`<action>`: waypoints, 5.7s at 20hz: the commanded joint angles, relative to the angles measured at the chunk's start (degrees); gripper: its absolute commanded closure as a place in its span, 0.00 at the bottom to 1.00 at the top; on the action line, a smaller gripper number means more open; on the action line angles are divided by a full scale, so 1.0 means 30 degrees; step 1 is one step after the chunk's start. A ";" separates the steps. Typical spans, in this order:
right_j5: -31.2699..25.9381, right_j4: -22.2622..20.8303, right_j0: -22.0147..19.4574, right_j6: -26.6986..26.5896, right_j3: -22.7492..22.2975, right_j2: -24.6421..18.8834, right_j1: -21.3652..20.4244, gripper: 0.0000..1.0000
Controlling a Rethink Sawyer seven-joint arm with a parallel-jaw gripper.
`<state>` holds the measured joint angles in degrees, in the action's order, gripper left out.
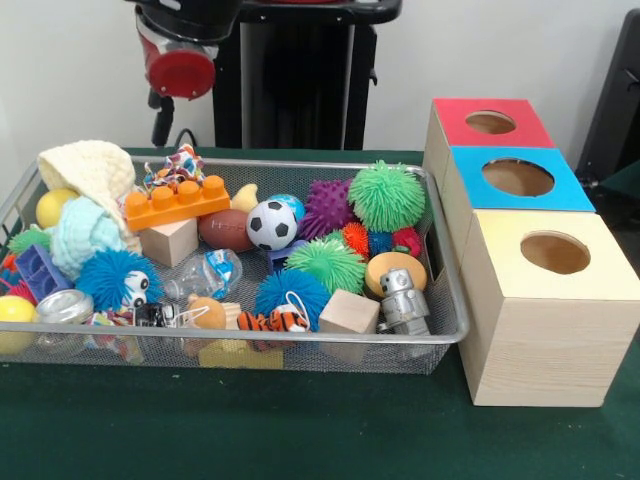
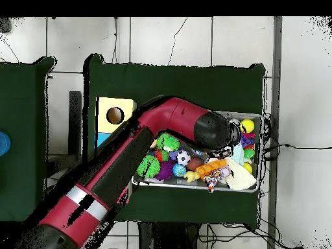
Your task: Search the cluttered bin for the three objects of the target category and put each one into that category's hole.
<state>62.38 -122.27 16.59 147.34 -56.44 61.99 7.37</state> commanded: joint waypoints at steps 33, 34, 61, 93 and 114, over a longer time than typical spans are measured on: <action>-0.5978 0.3656 -0.1726 -0.4438 -0.0475 -0.8376 0.0530 0.00; -0.5908 0.3467 -0.1759 -0.4334 -0.0357 -0.8330 0.0611 0.00; -0.5264 0.1572 -0.2499 -0.4435 0.1530 -0.8720 0.1500 0.00; -0.6970 0.2855 -0.3014 -0.7085 0.0210 -1.1865 -0.0959 0.00; -0.5901 0.0392 -0.2384 -0.3597 0.1452 -1.0858 0.1168 0.00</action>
<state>44.79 -119.11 8.64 143.00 -56.98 36.55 5.32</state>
